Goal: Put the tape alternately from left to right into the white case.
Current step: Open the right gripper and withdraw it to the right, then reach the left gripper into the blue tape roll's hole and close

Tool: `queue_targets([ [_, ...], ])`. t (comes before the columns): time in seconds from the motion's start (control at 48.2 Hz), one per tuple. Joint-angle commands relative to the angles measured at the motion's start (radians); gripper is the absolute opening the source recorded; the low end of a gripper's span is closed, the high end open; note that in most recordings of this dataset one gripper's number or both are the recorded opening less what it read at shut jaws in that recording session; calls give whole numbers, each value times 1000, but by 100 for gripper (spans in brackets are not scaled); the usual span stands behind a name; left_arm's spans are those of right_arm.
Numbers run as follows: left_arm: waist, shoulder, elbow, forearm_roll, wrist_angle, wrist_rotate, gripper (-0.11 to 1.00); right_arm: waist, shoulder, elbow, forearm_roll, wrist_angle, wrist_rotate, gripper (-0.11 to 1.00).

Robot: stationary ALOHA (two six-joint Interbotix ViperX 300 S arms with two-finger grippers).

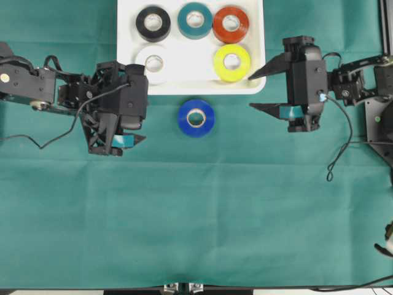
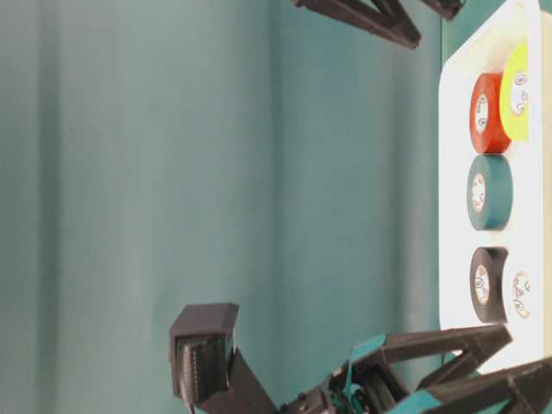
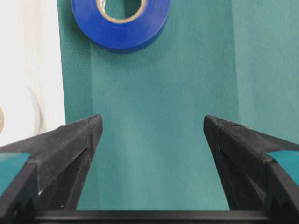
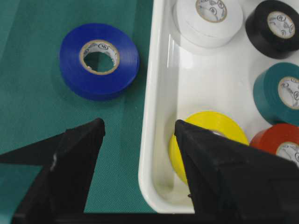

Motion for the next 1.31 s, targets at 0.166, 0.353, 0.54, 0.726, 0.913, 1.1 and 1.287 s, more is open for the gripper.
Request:
queue_targets([
  [0.166, -3, 38, -63, 2, -18, 3, 68, 3, -11, 2, 5, -8, 2, 69],
  [0.353, -3, 75, -112, 2, -18, 28, 68, 3, -12, 5, 5, -8, 2, 69],
  [0.54, -3, 133, -172, 2, -18, 46, 68, 3, -11, 12, 6, -8, 3, 69],
  [0.726, -3, 193, -224, 2, -18, 49, 68, 3, -11, 18, 6, -8, 3, 69],
  [0.913, -3, 233, -259, 2, -18, 46, 68, 3, -12, 21, 6, -8, 3, 69],
  [1.1, -3, 250, -279, 2, -18, 46, 68, 3, -11, 26, 6, -18, 3, 69],
  [1.287, -5, 268, -298, 2, -17, 43, 68, 3, -11, 32, 6, -37, 3, 69],
])
